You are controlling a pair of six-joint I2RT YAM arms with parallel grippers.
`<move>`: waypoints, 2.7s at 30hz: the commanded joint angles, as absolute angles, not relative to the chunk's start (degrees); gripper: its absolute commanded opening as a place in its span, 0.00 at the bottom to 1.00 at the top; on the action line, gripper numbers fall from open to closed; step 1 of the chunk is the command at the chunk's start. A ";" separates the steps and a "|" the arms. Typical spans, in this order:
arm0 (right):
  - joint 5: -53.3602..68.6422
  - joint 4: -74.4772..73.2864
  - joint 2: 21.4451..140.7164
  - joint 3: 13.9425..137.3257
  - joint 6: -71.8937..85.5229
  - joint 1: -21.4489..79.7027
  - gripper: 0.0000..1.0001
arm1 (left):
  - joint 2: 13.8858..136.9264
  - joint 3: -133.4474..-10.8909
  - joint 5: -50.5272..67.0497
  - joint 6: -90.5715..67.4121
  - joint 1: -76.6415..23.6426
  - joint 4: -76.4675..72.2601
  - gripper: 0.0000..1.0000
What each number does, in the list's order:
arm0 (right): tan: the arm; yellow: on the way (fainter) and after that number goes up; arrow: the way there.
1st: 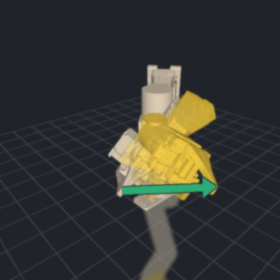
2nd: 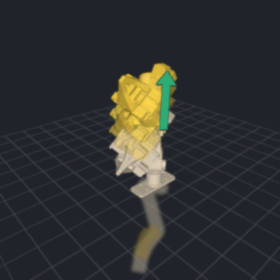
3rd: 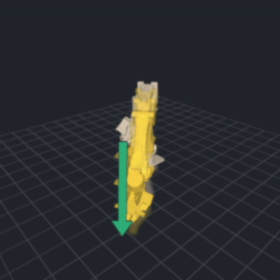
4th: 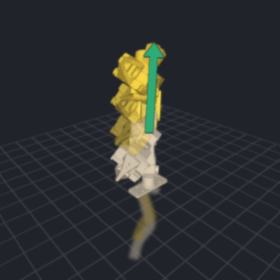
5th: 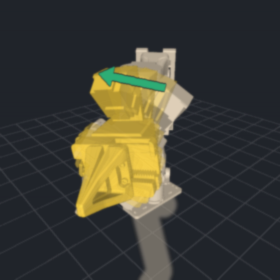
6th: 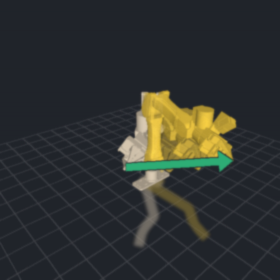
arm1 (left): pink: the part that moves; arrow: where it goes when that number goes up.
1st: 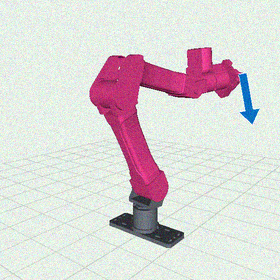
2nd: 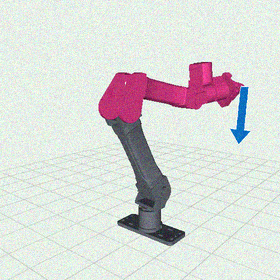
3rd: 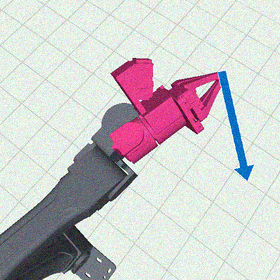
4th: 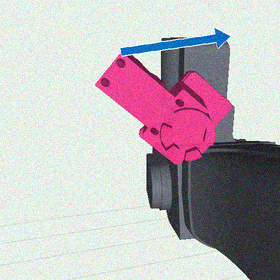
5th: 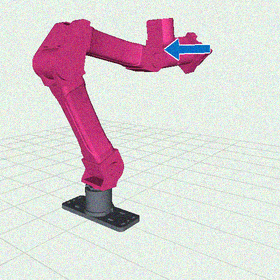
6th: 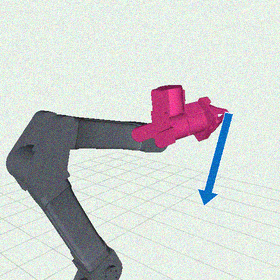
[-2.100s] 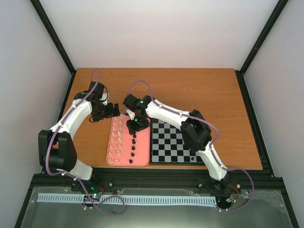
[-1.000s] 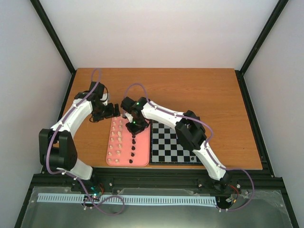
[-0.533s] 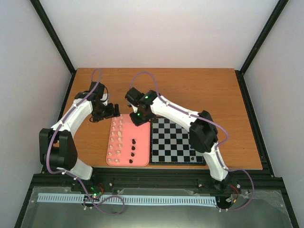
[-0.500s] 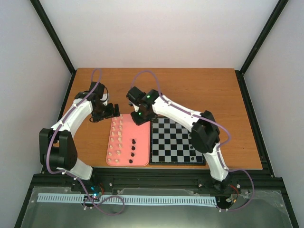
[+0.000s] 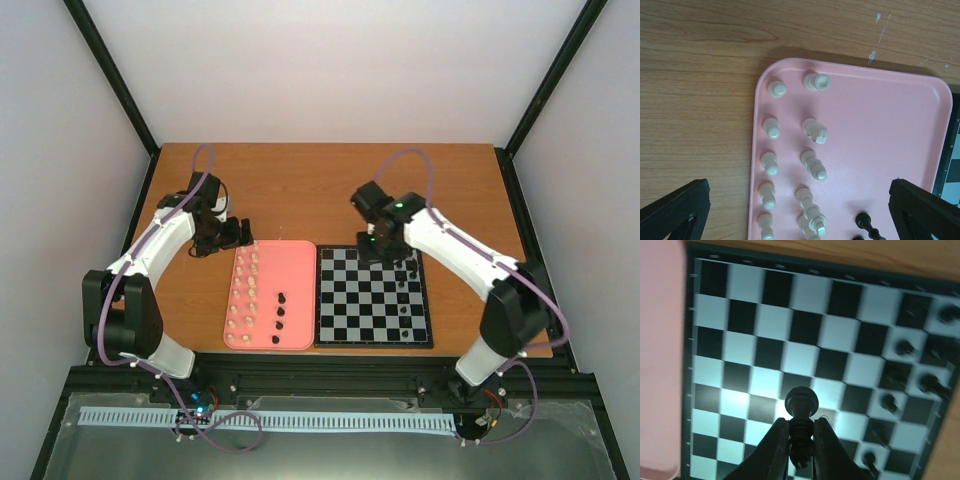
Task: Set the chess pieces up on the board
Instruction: Place the chess piece on the chessboard.
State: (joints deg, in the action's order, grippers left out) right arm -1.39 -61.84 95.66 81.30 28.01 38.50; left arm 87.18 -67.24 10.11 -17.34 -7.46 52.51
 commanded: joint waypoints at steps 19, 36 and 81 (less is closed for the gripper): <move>-1.38 -63.33 75.83 57.53 37.01 19.58 0.03 | 87.54 -68.83 12.51 -17.93 -7.65 51.38 1.00; -0.78 -54.09 84.97 56.35 33.39 17.94 0.03 | 88.35 -69.17 11.88 -17.68 -7.65 51.81 1.00; 0.51 -58.74 82.43 58.94 30.57 17.33 0.39 | 89.47 -69.48 11.58 -17.56 -7.65 51.68 1.00</move>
